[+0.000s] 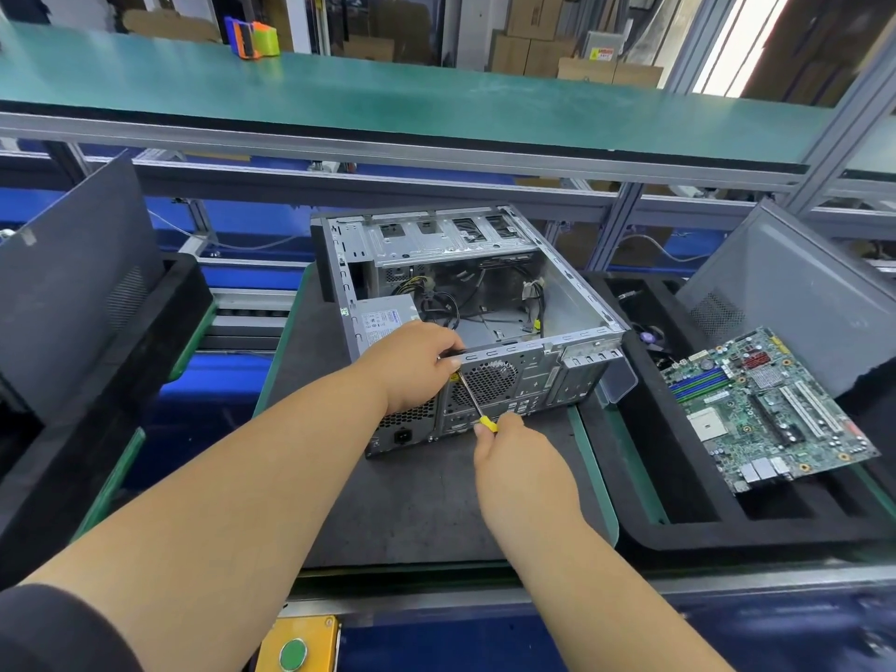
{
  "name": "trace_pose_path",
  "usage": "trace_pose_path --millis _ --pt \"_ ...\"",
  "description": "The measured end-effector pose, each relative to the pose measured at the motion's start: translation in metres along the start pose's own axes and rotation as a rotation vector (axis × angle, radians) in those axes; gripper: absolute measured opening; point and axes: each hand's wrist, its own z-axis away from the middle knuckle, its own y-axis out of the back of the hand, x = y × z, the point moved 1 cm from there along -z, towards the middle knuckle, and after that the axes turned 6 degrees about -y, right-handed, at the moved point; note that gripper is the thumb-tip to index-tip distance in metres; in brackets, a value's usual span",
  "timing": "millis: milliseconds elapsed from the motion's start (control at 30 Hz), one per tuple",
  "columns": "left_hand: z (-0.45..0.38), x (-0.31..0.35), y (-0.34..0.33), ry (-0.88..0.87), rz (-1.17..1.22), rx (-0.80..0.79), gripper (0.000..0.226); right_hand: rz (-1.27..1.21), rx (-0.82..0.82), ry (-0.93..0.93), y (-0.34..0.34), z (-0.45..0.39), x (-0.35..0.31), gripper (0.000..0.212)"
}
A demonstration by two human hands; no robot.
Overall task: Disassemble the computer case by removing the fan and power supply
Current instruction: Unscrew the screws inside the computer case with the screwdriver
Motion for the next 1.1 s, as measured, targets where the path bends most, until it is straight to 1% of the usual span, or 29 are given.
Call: trace_pose_path --millis 33,67,100,167,200,267,300,367,433,500,600,733,800,867,900,933,1033,1100 --pt "0.0 0.0 0.0 0.001 0.001 0.0 0.022 -0.086 -0.046 -0.007 0.001 0.0 0.0 0.032" --pt "0.0 0.0 0.0 0.001 -0.001 0.0 0.023 -0.251 -0.132 -0.03 0.002 -0.001 0.0 0.032" --pt "0.0 0.0 0.0 -0.001 -0.003 -0.001 0.023 -0.497 -0.262 -0.094 0.003 -0.002 0.0 0.031" --pt "0.0 0.0 0.0 -0.003 -0.005 -0.004 0.023 -1.051 -0.563 -0.291 0.002 -0.003 0.002 0.03" --pt "0.0 0.0 0.0 -0.004 -0.006 -0.004 0.023 -1.293 -0.683 -0.368 0.002 -0.003 0.004 0.031" --pt "0.0 0.0 0.0 -0.005 -0.005 -0.004 0.023 -1.649 -0.904 -0.475 0.001 -0.003 0.008 0.037" --pt "0.0 0.0 0.0 -0.003 -0.002 -0.005 0.023 -1.755 -0.99 -0.495 0.0 -0.003 0.009 0.041" --pt "0.0 0.001 0.0 -0.001 0.0 -0.007 0.023 -1.859 -1.086 -0.493 -0.004 -0.002 0.011 0.046" --pt "0.0 0.001 0.001 -0.004 -0.003 -0.008 0.023 -1.899 -1.135 -0.485 -0.008 0.0 0.01 0.047" --pt "-0.001 0.001 0.0 -0.008 -0.003 -0.004 0.023 -1.92 -1.152 -0.477 -0.01 0.002 0.009 0.041" --pt "-0.001 0.001 0.0 -0.008 0.002 0.003 0.022 -1.852 -1.062 -0.481 -0.01 0.001 0.007 0.041" --pt "0.0 0.001 0.001 -0.002 0.0 -0.002 0.023 -1.604 -0.835 -0.448 -0.009 0.001 0.006 0.047" --pt "0.0 0.001 0.001 0.002 -0.003 -0.004 0.024 -1.43 -0.72 -0.452 -0.008 0.001 0.004 0.047" --pt "0.0 0.002 0.001 0.005 -0.006 -0.007 0.024 -1.176 -0.614 -0.449 -0.004 -0.001 0.0 0.047" --pt "0.0 0.002 0.001 0.007 -0.006 -0.008 0.024 -1.024 -0.562 -0.414 -0.002 -0.001 -0.001 0.046" --pt "0.0 0.002 0.001 0.008 -0.006 -0.007 0.024 -0.852 -0.489 -0.343 0.001 -0.002 -0.001 0.045" --pt "0.001 0.002 0.001 0.008 -0.009 -0.006 0.024 -0.327 -0.201 -0.068 0.002 0.0 0.002 0.038" --pt "0.001 0.003 0.001 0.007 -0.011 -0.005 0.024 -0.048 -0.044 -0.007 0.0 0.002 0.002 0.035"
